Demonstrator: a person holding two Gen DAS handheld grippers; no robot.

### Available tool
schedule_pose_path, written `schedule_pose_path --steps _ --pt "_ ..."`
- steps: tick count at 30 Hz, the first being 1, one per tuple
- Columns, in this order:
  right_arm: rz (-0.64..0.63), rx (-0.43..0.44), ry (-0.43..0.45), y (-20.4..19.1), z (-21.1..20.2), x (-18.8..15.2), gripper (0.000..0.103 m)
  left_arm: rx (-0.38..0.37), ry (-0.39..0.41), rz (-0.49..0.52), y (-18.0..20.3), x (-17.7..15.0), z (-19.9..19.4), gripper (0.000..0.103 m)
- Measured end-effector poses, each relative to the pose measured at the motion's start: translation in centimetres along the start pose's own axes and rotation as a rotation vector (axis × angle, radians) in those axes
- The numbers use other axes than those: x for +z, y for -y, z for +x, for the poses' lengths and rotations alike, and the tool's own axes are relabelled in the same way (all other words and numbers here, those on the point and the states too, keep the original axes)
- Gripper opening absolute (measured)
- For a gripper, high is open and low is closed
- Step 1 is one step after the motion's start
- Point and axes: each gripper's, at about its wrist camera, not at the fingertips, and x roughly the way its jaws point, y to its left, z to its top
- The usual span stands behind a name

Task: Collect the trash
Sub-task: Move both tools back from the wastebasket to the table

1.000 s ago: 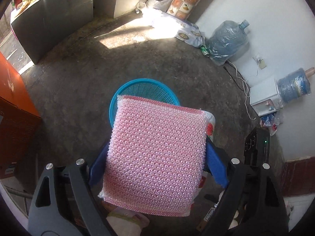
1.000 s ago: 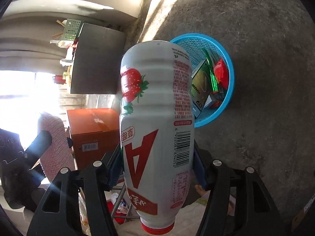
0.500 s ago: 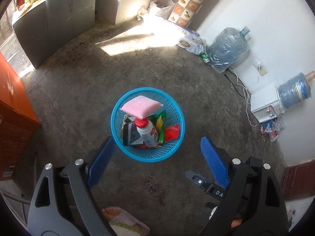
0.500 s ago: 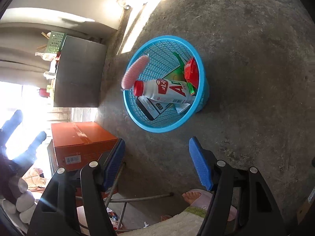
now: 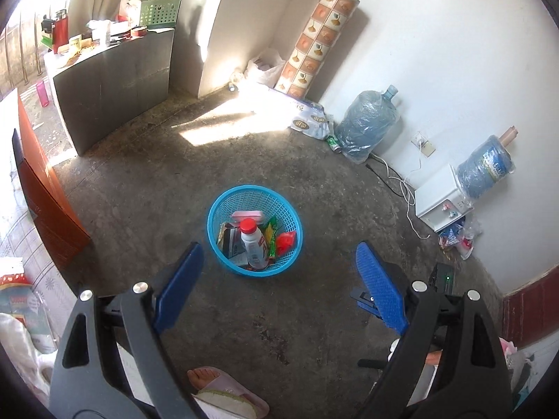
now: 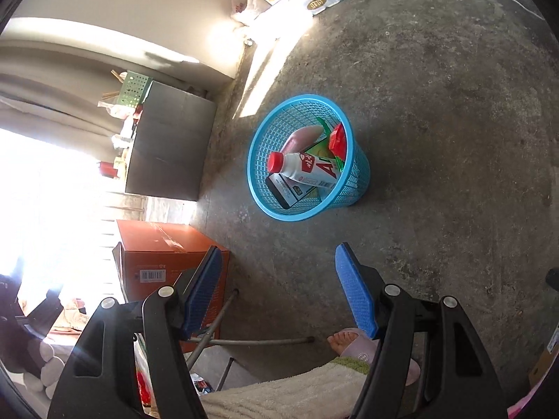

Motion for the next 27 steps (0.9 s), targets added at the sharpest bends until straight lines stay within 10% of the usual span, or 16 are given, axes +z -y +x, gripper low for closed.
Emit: schedule_pose_path --steps 9,16,27 --pt "-0.215 0.1 -0.034 -5.9 -4.9 -4.6 0.066 0.055 0.097 -0.015 -1.3 -11.7 -12.1 0.085" --pt "-0.492 0.187 -0.137 -13.9 -5.7 -11.2 0.071 0.236 0.253 -0.235 -9.1 -21.3 -22.3 0.085" --pt "-1.052 0.343 -0.45 -28.5 -2.9 -31.7 0.077 0.51 0.4 -0.648 -20.7 -35.1 -33.0 0.085"
